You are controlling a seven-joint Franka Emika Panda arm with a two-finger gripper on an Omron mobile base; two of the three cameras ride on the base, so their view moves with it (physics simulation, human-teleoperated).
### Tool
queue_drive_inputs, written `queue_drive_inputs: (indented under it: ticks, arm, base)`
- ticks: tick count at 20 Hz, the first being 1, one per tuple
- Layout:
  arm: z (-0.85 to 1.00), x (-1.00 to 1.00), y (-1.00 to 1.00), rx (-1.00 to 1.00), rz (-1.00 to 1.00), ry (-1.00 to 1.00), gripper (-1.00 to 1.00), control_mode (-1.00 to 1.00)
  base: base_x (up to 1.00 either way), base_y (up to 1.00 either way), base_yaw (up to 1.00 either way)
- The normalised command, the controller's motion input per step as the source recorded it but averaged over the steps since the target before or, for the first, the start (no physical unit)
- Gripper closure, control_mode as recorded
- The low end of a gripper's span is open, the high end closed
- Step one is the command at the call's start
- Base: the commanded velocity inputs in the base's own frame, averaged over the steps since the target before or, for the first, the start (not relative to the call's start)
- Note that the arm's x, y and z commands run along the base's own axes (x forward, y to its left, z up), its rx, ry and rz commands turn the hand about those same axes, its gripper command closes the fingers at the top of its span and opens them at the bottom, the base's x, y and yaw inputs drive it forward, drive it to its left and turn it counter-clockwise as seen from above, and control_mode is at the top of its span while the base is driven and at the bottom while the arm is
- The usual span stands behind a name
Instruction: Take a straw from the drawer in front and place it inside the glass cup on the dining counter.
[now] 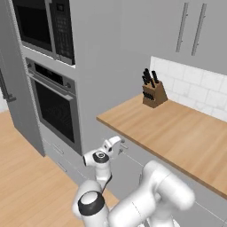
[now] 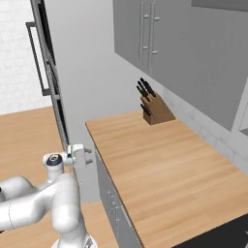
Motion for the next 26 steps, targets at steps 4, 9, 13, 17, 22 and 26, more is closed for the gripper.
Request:
queue_drive_inputs:
  ticks: [4,9,13,17,22,26]
  arm:
    - [-0.32,0.33,-0.03,0.00,0.03,0.00,-1.00,-1.00]
    - [-0.31,0.39,-0.01,0.00,0.03,0.00,-1.00,-1.00]
    - [-0.29,0.44,-0.01,0.01,0.03,0.00,-1.00,-1.00]
    - [-0.32,0.46,0.00,0.00,0.02,0.00,-1.00,-1.00]
    - [-0.44,0.39,0.00,0.00,0.02,0.02,-1.00,-1.00]
    - [-0.52,0.28,0.00,0.00,0.01,0.03,-1.00,-1.00]
  base:
    - [0.00,0.00,0.00]
    - [0.00,0.00,0.00]
    - [0.00,0.00,0.00]
    - [0.00,0.00,0.00]
    - [0.00,0.00,0.00]
    - [0.00,0.00,0.00]
